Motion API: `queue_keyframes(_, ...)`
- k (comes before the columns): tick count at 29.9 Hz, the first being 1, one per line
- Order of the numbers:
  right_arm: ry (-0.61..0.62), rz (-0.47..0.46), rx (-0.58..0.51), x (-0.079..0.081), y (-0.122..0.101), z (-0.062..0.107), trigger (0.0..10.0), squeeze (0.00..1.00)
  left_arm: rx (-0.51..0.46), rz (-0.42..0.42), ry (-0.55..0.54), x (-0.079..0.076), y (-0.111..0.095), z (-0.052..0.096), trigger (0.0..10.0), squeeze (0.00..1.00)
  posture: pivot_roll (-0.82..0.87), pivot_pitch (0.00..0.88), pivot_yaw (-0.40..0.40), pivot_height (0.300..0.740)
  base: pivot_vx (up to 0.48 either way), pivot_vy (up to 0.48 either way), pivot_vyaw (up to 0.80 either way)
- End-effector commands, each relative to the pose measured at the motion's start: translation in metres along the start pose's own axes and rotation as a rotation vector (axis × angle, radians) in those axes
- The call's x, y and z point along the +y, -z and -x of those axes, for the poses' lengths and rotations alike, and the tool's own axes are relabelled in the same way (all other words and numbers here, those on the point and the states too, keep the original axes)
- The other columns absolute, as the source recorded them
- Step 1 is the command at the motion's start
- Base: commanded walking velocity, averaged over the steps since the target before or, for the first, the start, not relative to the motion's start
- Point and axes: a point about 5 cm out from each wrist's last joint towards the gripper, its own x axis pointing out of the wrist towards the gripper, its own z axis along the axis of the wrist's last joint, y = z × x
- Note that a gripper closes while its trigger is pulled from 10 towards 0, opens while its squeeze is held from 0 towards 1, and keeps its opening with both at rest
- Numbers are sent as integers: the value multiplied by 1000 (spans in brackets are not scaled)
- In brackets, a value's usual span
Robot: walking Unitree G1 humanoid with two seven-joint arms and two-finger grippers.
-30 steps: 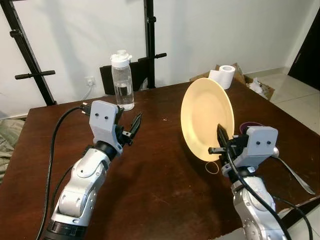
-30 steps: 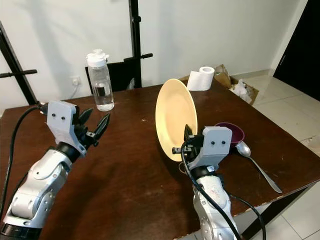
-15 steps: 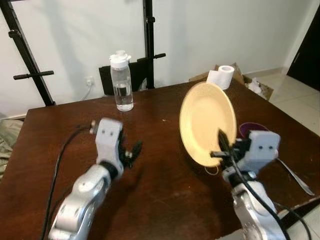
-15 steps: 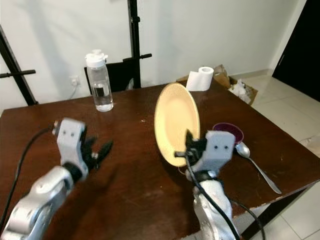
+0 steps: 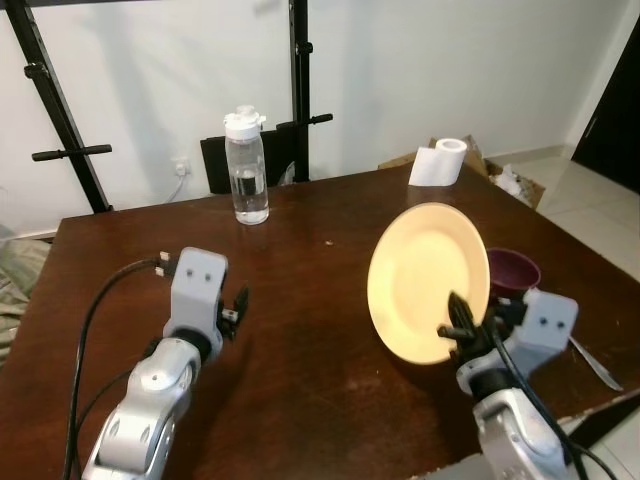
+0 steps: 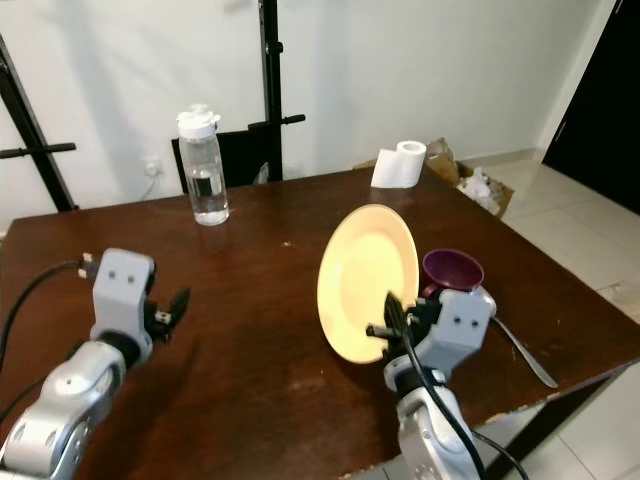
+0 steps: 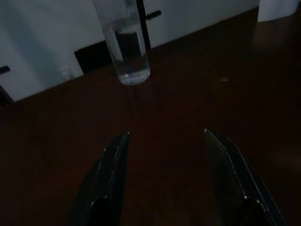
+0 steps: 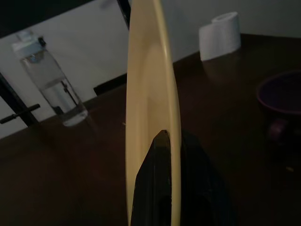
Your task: Setting the table
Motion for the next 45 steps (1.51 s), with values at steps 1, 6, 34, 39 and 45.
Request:
queue_keyframes(1, 16, -9, 12, 1, 4, 0, 10000, 0, 40, -13, 15, 0, 10, 1, 10000, 0, -72, 2, 93, 740, 0, 0, 0)
queue_keyframes(6, -3, 54, -15, 11, 1, -5, 10000, 0, 38, 55, 130, -25, 8, 1, 10000, 0, -90, 0, 103, 740, 0, 0, 0)
queue_keyframes(34, -7, 26, -26, 10, -1, -6, 10000, 0, 7, 100, 87, -30, 6, -8, 10000, 0, -81, 1, 93, 740, 0, 0, 0)
queue_keyframes(39, -8, 26, -24, 10, -1, -6, 10000, 0, 3, 94, 85, -29, 6, -9, 10000, 0, -80, 4, 94, 740, 0, 0, 0)
queue_keyframes(45, -12, 30, -25, 11, 0, -4, 10000, 0, -5, 78, 85, -30, 5, -9, 10000, 0, -83, 8, 96, 740, 0, 0, 0)
